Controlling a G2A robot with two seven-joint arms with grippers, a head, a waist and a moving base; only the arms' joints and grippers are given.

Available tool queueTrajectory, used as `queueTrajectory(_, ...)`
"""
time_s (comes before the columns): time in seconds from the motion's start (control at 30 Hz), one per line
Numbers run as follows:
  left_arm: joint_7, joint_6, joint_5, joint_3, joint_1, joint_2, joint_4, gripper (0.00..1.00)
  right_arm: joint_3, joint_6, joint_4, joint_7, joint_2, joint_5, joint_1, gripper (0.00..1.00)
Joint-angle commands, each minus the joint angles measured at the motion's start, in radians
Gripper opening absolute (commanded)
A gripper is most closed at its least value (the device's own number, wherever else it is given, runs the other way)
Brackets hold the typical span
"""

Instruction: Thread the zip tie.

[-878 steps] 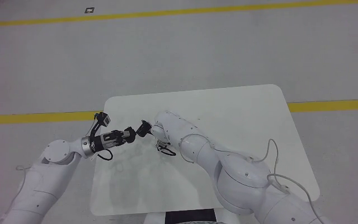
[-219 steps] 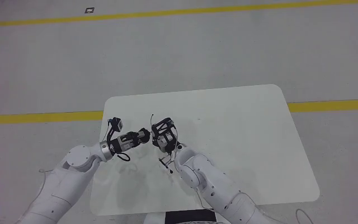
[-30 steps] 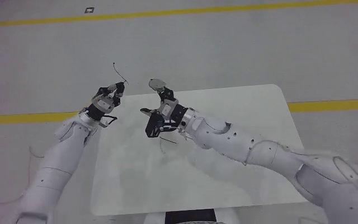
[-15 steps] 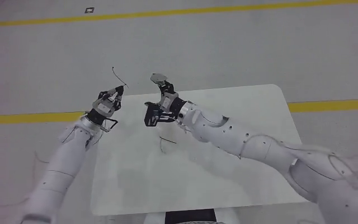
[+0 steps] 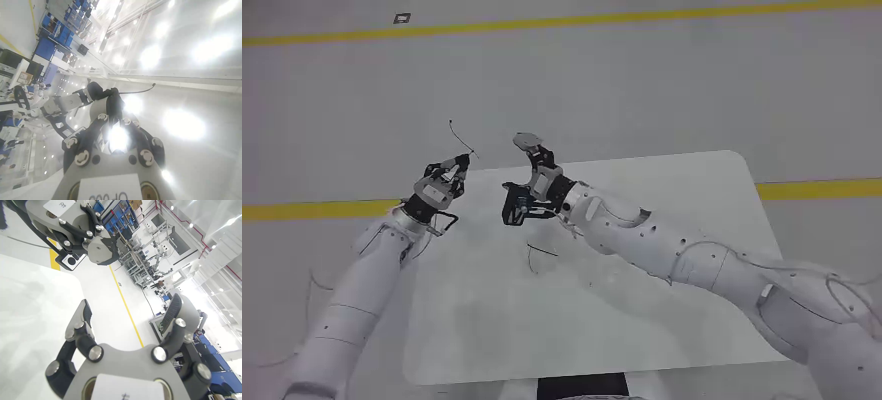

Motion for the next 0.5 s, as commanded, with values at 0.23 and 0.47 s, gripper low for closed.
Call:
queueTrajectory(0.23,-0.001,0.006,-0.052,0.004,-0.001,-0.018,-0.048,0.0,-0.012,0.024,-0.048,0.042,0.056,0.0,0.007,1.0)
queueTrajectory(0.47,-0.013,0.003,-0.065,0.0,-0.003,-0.023,-0.048,0.0,-0.012,0.049,-0.077,0.064,0.073,0.0,0.002,1.0)
